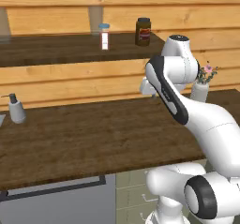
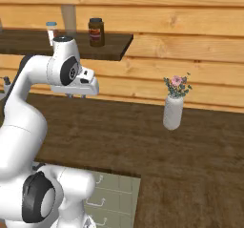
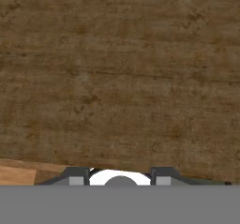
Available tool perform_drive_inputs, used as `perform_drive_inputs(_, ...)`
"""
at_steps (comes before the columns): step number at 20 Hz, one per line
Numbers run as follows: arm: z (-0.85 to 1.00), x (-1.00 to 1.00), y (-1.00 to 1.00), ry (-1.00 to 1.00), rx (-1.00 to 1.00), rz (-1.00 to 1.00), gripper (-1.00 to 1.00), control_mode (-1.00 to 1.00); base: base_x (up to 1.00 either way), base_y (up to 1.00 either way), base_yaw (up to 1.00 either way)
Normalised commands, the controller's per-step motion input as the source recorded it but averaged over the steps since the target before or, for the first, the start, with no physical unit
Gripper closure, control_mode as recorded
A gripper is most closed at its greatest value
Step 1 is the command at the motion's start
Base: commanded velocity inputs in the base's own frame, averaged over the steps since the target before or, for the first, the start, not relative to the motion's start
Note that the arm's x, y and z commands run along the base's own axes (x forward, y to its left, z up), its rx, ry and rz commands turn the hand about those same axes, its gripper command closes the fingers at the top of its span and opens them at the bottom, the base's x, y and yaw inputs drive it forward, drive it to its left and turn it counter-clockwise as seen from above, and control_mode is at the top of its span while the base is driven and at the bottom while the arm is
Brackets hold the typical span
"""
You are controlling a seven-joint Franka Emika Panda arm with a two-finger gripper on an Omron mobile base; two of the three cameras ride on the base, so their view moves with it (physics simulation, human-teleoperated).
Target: Take a straw from the drawer in front and place it inside the glass cup on the dining counter.
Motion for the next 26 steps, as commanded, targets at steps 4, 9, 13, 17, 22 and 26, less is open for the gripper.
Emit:
perform_drive_inputs(4,0.00,0.00,0.00,0.00,0.00,0.00,-1.00,1.00,-0.06,0.00,0.00)
perform_drive_inputs(9,0.00,0.00,0.00,0.00,0.00,0.00,-1.00,1.00,-0.90,0.20,0.00)
perform_drive_inputs(13,0.00,0.00,0.00,0.00,0.00,0.00,-1.00,1.00,-0.64,0.53,-0.04)
perform_drive_inputs(17,0.00,0.00,0.00,0.00,0.00,0.00,-1.00,1.00,-0.06,0.90,-0.46)
perform_drive_inputs(22,0.00,0.00,0.00,0.00,0.00,0.00,-1.00,1.00,0.00,0.69,-0.68)
perform_drive_inputs(26,0.00,0.00,0.00,0.00,0.00,0.00,-1.00,1.00,0.00,0.65,-0.69)
